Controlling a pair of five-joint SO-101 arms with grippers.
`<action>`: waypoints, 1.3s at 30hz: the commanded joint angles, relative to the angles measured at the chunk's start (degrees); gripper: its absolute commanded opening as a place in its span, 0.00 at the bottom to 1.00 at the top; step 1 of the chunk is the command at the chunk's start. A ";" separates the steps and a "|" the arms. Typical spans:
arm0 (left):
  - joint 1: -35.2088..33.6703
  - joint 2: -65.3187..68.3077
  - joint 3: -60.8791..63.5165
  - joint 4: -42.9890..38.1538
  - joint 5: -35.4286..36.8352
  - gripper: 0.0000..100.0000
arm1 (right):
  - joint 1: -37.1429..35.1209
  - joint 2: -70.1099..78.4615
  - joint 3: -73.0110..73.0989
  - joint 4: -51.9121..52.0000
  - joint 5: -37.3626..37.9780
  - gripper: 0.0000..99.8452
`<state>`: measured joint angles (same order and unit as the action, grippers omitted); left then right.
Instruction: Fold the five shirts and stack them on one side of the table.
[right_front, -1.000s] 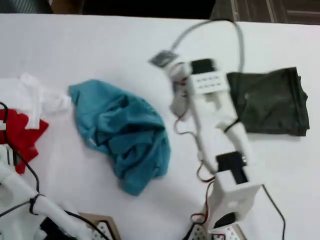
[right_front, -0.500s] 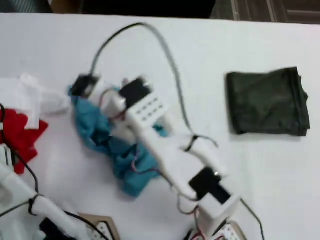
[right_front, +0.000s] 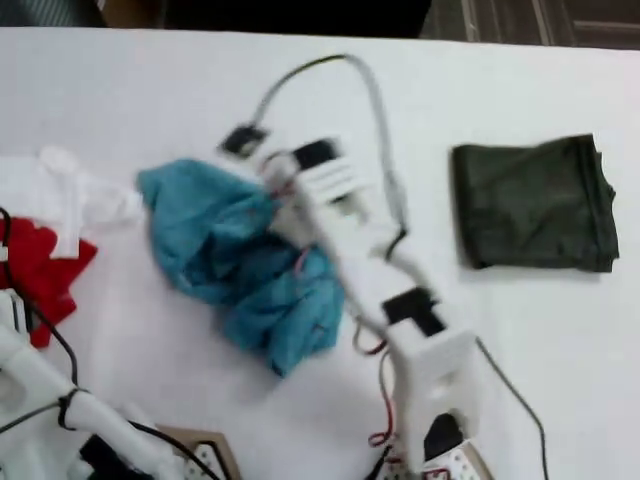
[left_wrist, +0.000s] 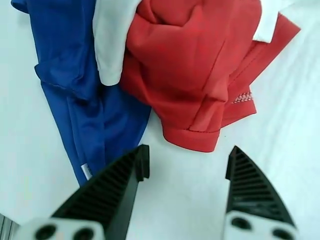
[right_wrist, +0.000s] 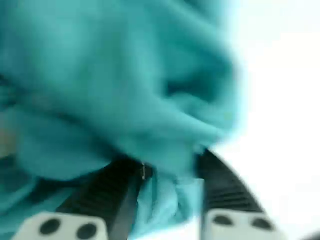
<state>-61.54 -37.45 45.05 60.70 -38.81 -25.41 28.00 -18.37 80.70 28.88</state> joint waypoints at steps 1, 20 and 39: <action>-0.09 -0.97 0.04 -0.97 0.26 0.27 | 9.98 -0.66 -7.21 0.84 -0.53 0.03; 0.88 -1.41 1.45 -1.14 0.44 0.27 | -1.27 -8.40 -15.38 17.01 -0.18 0.13; -11.96 -1.05 1.10 -4.13 -6.33 0.27 | -14.02 14.99 -16.09 4.97 -0.35 0.21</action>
<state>-72.79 -37.45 47.96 58.07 -44.70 -41.14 42.68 -33.58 87.21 28.88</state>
